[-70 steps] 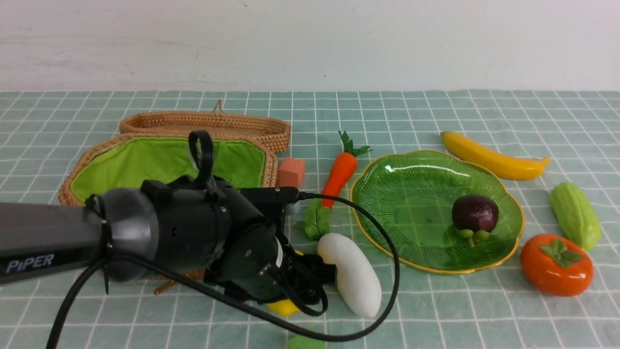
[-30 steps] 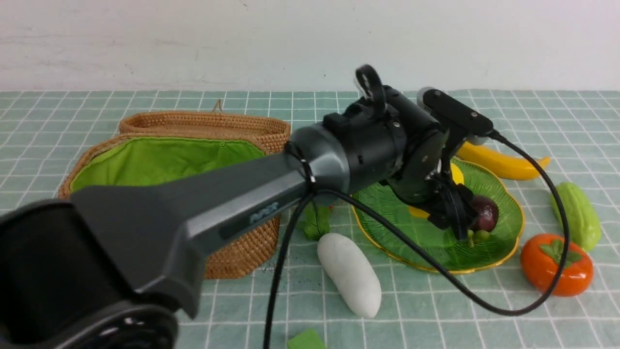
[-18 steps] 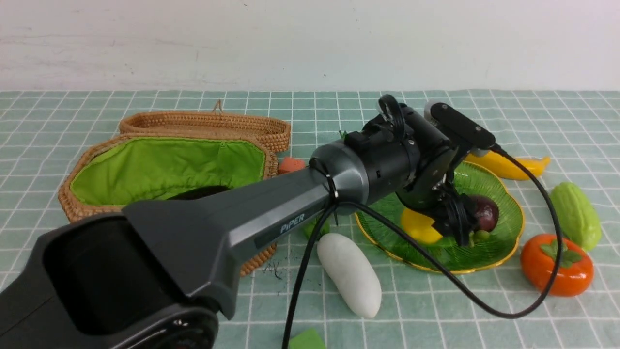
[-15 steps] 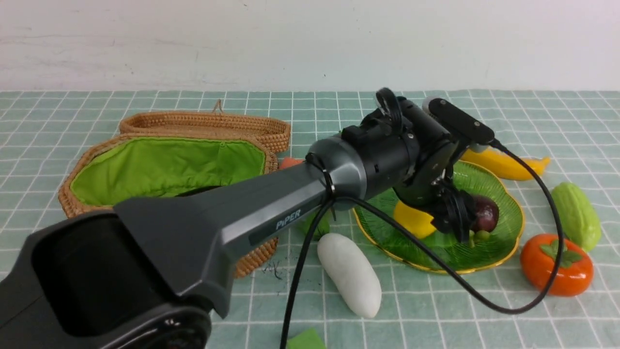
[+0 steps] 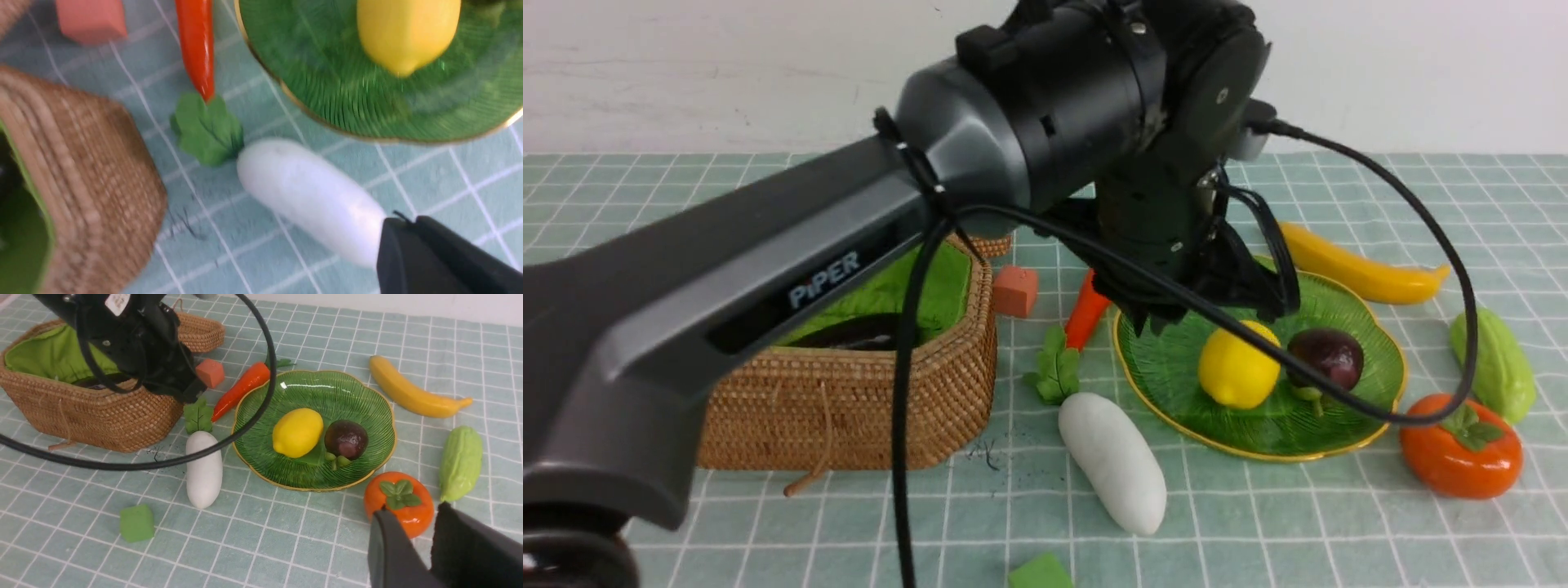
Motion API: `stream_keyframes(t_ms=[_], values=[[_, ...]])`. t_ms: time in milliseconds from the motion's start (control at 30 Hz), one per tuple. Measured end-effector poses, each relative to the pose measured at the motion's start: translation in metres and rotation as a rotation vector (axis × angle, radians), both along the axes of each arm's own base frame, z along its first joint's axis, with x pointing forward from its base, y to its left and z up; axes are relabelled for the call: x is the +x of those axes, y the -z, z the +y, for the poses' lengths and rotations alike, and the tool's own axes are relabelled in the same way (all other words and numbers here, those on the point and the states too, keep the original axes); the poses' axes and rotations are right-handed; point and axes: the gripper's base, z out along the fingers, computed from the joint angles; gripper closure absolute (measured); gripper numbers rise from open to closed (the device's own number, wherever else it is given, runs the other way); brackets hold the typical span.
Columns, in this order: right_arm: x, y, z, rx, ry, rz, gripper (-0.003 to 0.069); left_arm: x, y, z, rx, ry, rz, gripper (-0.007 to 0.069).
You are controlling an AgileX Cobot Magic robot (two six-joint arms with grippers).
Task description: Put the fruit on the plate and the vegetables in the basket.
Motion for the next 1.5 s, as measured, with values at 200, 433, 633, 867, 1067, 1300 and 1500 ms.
stream_keyframes(t_ms=[200, 433, 633, 867, 1067, 1300, 1500], values=[[-0.001, 0.002, 0.000, -0.007, -0.001, 0.020, 0.0483, -0.022, 0.050, -0.002, 0.121, 0.014, 0.134, 0.0606], [-0.002, 0.003, 0.001, -0.037, -0.028, 0.022, 0.0481, -0.019, 0.060, -0.007, 0.003, -0.128, 0.112, 0.0246], [-0.003, 0.003, 0.002, -0.054, -0.061, 0.015, 0.0477, -0.009, 0.085, -0.011, 0.018, -0.274, 0.101, 0.0020], [-0.003, 0.003, 0.003, -0.085, -0.082, 0.002, 0.0477, 0.002, 0.149, -0.019, 0.133, -0.323, 0.146, 0.0022], [-0.003, 0.003, 0.003, -0.084, -0.086, 0.003, 0.0477, -0.001, 0.153, -0.016, 0.187, -0.349, 0.183, 0.0198], [-0.004, 0.001, 0.007, -0.043, -0.118, -0.006, 0.0477, -0.007, 0.101, -0.009, 0.128, -0.342, 0.143, 0.0195], [-0.003, -0.002, 0.009, -0.019, -0.128, -0.038, 0.0477, -0.030, -0.001, 0.020, 0.036, -0.120, -0.007, 0.0195]])
